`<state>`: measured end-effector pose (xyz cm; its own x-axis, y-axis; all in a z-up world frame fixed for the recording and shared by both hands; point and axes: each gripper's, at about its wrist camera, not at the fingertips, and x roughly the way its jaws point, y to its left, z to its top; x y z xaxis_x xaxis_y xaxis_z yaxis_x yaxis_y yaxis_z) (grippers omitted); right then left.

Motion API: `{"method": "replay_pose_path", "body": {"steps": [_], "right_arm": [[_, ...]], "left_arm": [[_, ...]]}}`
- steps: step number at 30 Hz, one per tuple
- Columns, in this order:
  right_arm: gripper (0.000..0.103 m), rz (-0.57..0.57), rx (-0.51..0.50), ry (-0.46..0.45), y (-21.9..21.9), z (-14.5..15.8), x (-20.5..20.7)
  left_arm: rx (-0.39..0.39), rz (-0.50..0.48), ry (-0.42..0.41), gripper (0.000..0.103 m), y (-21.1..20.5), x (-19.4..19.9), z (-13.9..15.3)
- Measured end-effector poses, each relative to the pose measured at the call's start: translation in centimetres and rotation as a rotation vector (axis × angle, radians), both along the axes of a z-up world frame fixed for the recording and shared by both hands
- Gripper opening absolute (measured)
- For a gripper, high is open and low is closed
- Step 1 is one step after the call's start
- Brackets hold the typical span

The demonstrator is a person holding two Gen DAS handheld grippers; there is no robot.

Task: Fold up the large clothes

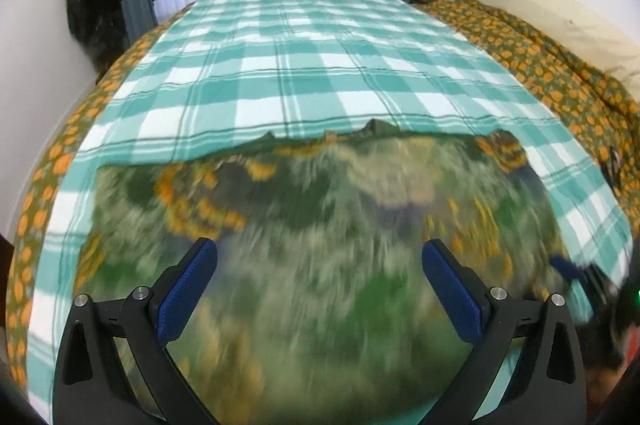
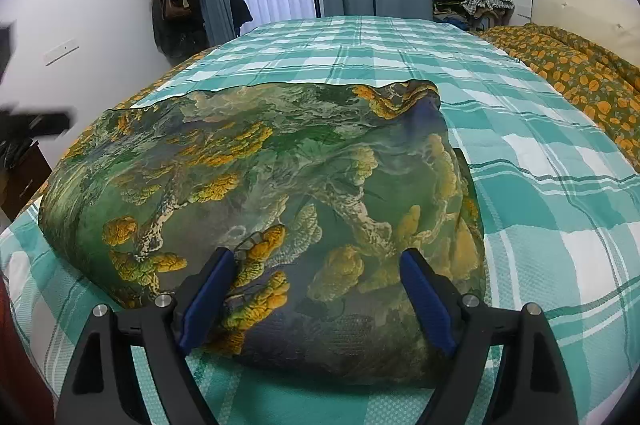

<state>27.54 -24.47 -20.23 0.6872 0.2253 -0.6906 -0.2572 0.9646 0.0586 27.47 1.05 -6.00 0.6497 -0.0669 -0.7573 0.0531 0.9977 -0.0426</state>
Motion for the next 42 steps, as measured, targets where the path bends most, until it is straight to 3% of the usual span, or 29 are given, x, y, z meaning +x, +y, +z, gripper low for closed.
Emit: {"method": "replay_pose_path", "body": {"steps": [6, 8, 10, 14, 25, 32, 42], "right_arm": [[0.087, 0.009, -0.003, 0.001, -0.2, 0.0, -0.1], [0.087, 0.013, -0.005, 0.002, -0.2, 0.0, -0.1], [0.087, 0.019, -0.004, 0.004, -0.1, 0.0, -0.1], [0.088, 0.027, -0.012, 0.008, 0.1, -0.2, 0.0], [0.089, 0.031, -0.028, 0.006, 0.4, -0.4, 0.2], [0.089, 0.026, -0.033, 0.008, 0.3, -0.4, 0.2], [0.089, 0.021, -0.037, 0.011, 0.4, -0.4, 0.1]], "left_arm": [[0.045, 0.093, 0.107, 0.102, 0.0, 7.4, -5.4], [0.011, 0.126, 0.178, 0.103, 0.8, 8.6, -8.2], [-0.04, 0.141, 0.179, 0.103, 1.5, 8.6, -9.4], [-0.011, 0.125, 0.143, 0.103, 1.2, 7.8, -10.2], [0.017, 0.129, 0.13, 0.103, 0.7, 8.0, -10.5], [0.058, 0.103, 0.175, 0.103, 0.4, 7.8, -9.0], [0.039, 0.031, 0.22, 0.102, 0.2, 2.7, -6.9]]}}
